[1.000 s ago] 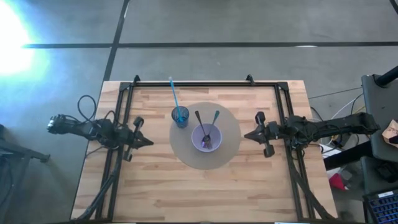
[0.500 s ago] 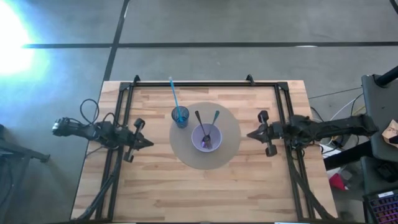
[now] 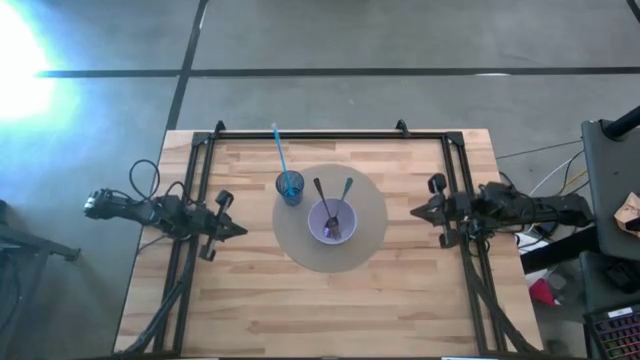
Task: Pick & Place Utensil
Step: Return to Home Position
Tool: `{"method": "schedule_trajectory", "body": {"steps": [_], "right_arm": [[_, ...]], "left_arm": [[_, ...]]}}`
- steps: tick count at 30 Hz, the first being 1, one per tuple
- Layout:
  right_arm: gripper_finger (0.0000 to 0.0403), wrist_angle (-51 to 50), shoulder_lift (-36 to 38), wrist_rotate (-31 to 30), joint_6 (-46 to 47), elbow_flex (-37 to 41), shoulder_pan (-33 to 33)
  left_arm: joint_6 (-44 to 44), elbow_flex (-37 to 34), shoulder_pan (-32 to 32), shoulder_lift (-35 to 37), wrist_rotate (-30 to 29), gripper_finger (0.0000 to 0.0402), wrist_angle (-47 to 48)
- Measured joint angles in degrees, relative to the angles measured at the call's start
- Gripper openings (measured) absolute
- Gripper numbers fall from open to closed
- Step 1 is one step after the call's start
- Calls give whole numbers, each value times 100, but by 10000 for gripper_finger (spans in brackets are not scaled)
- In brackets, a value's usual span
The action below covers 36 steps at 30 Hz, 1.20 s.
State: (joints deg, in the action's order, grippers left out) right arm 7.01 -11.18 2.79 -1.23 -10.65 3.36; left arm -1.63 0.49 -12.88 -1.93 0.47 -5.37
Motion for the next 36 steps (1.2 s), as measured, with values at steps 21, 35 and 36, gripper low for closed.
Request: {"method": "schedule_trajectory", "body": {"steps": [21,35,36], "right_arm": [[8,473,643,-11,555,1016,-2],[8,-592,646,-337,1375,1014,-1],[8,-656,647,-343,1456,1014,0]], "left_arm": [[27,-9,-4,-2,-12,3,120],[-6,-13,-2,-2,-39,3,124],[-3,-13,-2,-2,-38,3,125]]}}
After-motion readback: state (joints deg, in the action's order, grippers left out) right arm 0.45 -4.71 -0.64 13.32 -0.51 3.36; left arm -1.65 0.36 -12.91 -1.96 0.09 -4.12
